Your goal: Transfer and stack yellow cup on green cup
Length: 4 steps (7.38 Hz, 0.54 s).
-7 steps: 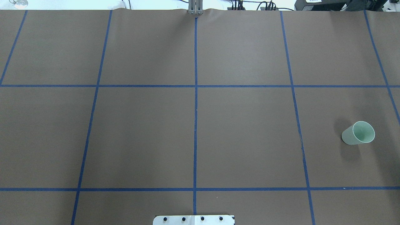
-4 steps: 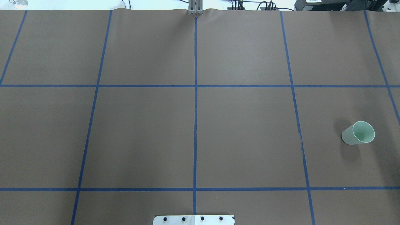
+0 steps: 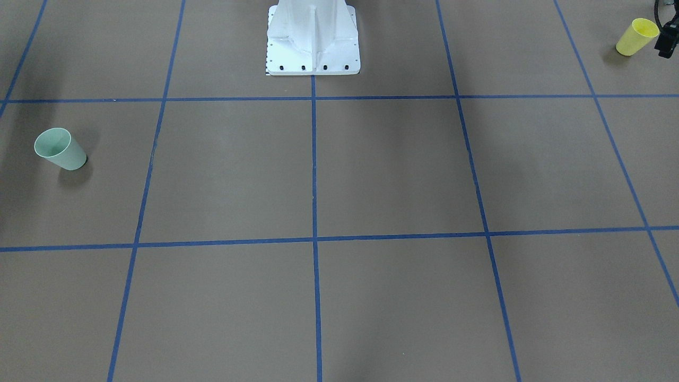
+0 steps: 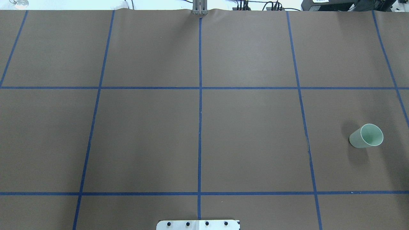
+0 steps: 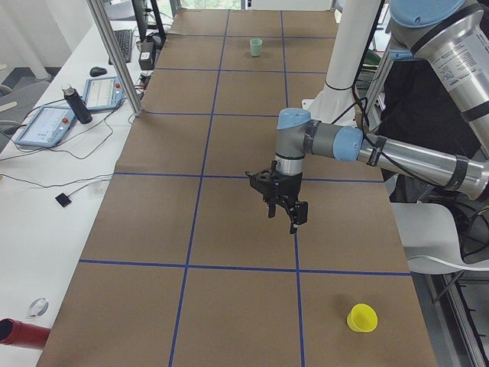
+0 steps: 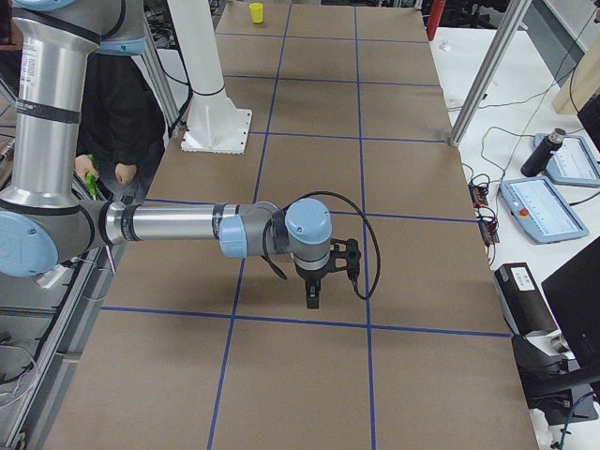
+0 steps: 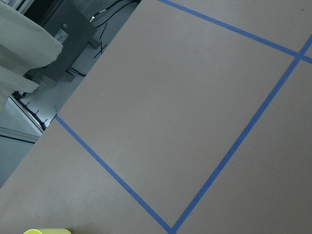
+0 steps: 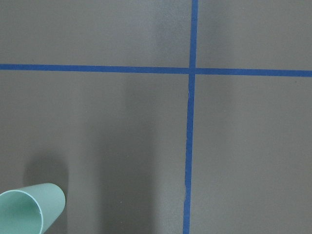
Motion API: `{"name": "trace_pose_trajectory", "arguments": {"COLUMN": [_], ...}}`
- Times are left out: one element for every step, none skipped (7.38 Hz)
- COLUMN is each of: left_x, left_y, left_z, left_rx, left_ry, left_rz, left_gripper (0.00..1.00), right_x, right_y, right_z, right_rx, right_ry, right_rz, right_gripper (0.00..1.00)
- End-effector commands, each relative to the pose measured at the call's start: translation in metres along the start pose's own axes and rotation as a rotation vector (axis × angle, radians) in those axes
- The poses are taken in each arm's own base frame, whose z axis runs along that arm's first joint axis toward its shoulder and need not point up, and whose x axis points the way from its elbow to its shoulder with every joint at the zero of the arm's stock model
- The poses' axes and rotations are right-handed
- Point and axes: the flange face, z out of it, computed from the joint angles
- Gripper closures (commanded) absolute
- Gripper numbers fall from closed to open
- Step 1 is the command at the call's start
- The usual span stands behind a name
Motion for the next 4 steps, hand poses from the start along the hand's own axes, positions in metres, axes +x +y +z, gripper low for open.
{"name": "trace_pose_trajectory", "arguments": {"left_x": [0.035, 0.047, 0.065, 0.075], "left_y": [0.042, 0.055, 0.062, 0.064], "left_z": [0.019, 0.024, 0.018, 0.013], "left_rx": [0.032, 0.029, 0.03, 0.03], "left_ry": [-0.082, -0.111, -0.084, -0.06], "left_rz": [-0.066, -0.092, -0.15, -0.168], "left_gripper": [0.0, 0.0, 0.0, 0.02], "right_x": [-0.001, -0.001, 0.0, 0.0], "right_y": [-0.001, -0.002, -0.001, 0.0], "right_z": [-0.001, -0.002, -0.001, 0.0], "right_rx": [0.002, 0.005, 0.004, 0.002], "right_ry": [-0.001, 0.004, 0.007, 0.007], "right_rz": [-0.004, -0.011, -0.013, -0.011], "right_gripper": [0.01, 0.01, 0.01, 0.01]}}
